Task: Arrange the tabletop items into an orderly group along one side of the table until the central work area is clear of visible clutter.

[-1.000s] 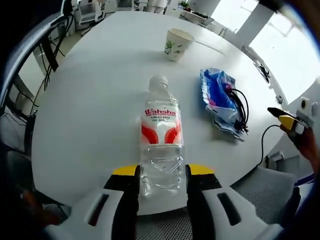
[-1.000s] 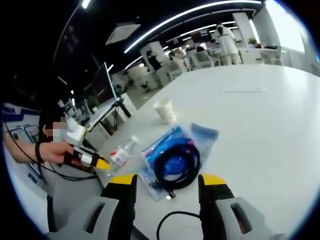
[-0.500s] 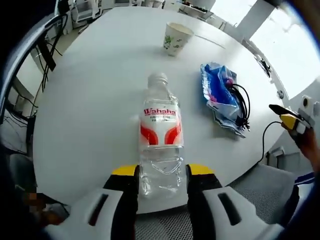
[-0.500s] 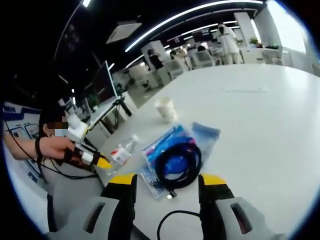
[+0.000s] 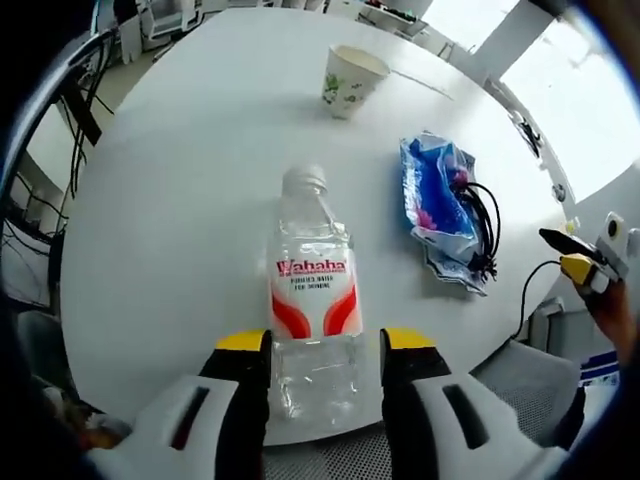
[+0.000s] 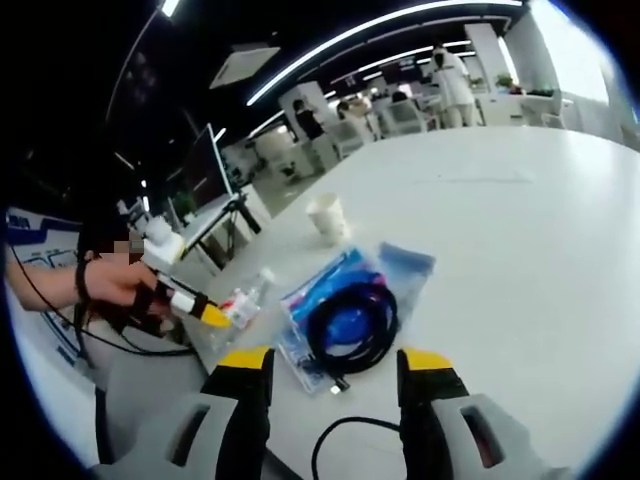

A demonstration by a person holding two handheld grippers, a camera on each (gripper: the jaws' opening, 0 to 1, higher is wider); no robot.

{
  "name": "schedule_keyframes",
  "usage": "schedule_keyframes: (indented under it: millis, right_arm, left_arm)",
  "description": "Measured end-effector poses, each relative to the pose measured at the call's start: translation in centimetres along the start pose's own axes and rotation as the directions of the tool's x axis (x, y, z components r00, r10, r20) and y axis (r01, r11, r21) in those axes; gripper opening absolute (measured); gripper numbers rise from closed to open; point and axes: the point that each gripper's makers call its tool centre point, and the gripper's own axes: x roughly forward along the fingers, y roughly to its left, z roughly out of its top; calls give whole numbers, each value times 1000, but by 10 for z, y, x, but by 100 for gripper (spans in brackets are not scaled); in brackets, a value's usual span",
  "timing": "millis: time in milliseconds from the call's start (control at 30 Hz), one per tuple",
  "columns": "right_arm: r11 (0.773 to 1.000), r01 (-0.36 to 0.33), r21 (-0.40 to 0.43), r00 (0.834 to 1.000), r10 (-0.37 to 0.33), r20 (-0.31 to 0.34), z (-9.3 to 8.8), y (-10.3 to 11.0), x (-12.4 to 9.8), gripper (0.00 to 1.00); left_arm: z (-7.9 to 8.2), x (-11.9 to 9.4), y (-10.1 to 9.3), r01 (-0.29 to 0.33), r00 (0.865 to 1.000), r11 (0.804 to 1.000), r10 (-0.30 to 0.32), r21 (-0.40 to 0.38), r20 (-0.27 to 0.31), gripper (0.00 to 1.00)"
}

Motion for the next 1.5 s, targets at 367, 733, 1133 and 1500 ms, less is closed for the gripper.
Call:
schedule_keyframes:
  millis: [367, 733, 1133, 1500]
  right_arm:
    - [1000, 9, 1, 1000, -9, -8, -3, -3, -6, 50]
    - [1000, 18, 11, 1000, -18, -2, -1, -4, -6, 50]
    - [999, 31, 18, 1000, -31, 1, 1, -11, -8, 50]
    - [1000, 21, 15, 1000, -21, 0, 1, -8, -6, 49]
  left_arm:
    - [22, 8, -3, -10, 1000, 1000, 10, -13, -27, 48]
    - [30, 24, 2, -50, 997, 998, 48, -28, -66, 48]
    - [36, 26, 4, -31, 999, 995, 29, -95, -16, 38]
    - [33, 20, -3, 0, 1000, 995, 2, -104, 19, 37]
